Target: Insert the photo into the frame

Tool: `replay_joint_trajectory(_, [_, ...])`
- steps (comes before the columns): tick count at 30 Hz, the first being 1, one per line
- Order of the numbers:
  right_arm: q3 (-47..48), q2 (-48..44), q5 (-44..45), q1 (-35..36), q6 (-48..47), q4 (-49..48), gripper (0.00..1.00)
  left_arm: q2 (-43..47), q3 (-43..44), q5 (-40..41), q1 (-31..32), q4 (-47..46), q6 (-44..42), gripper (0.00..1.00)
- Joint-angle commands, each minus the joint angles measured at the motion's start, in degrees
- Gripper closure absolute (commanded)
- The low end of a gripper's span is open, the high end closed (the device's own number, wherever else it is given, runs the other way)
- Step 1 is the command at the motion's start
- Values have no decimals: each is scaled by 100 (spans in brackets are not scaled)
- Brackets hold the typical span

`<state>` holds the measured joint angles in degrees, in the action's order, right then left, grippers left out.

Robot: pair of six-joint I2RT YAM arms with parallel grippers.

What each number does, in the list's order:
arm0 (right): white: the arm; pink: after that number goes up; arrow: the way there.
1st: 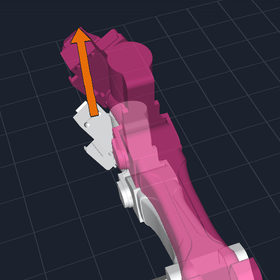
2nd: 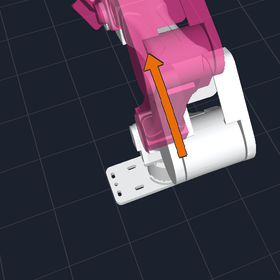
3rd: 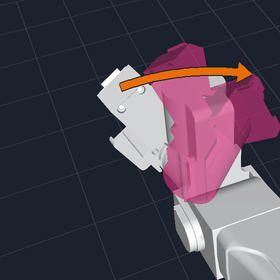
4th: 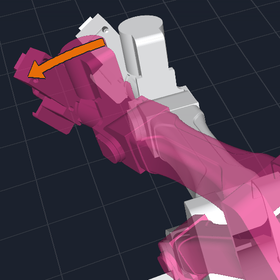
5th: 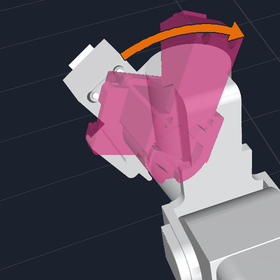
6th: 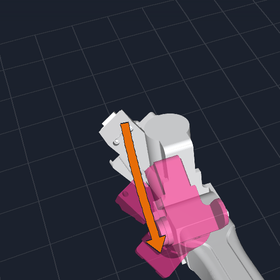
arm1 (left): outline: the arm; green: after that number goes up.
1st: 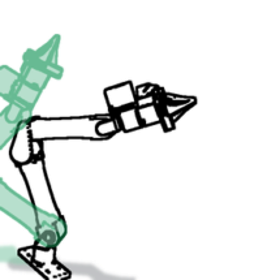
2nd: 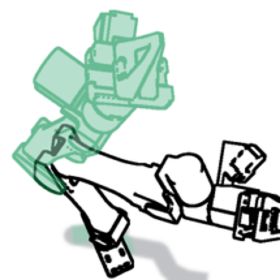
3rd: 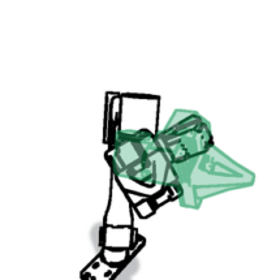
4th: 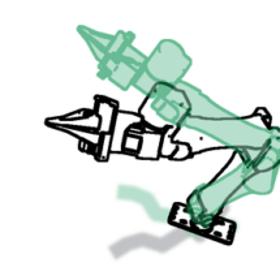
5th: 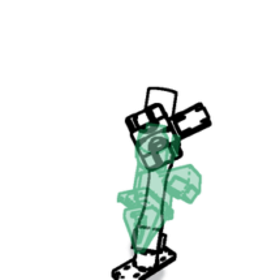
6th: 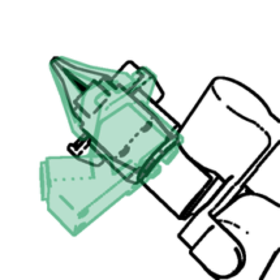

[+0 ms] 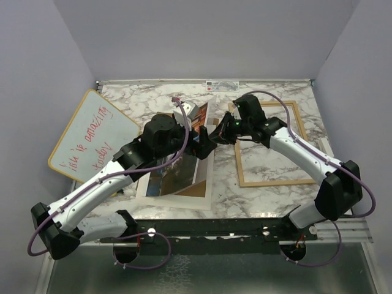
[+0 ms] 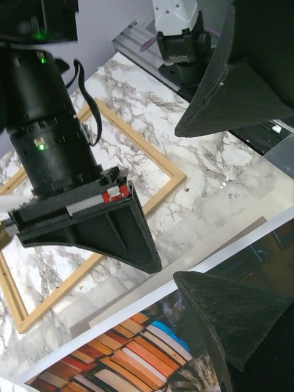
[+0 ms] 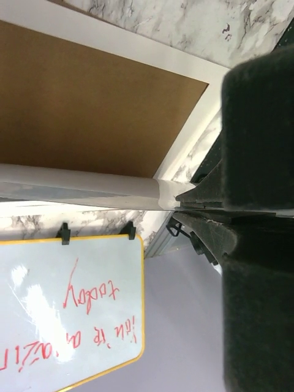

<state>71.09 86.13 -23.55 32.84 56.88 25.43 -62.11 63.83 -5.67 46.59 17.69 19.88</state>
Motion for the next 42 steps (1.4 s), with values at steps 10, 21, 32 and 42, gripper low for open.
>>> replay_joint_trajectory(10, [-21, -564, 898, -3, 220, 48, 99, -628, 437, 713, 277, 135, 81, 10])
replay_joint_trajectory(21, [432, -195, 1009, -5, 288, 528, 99, -1870, 2080, 2190, 968, 2310, 740, 20])
replay_joint_trajectory(32, [344, -166, 942, -6, 396, 489, 99, -2491, 2676, 3008, 1529, 3457, 1148, 25])
replay_joint_trajectory(42, [196, -166, 769, -5, 537, 354, 99, -3245, 3546, 4226, 1820, 4583, 1695, 45])
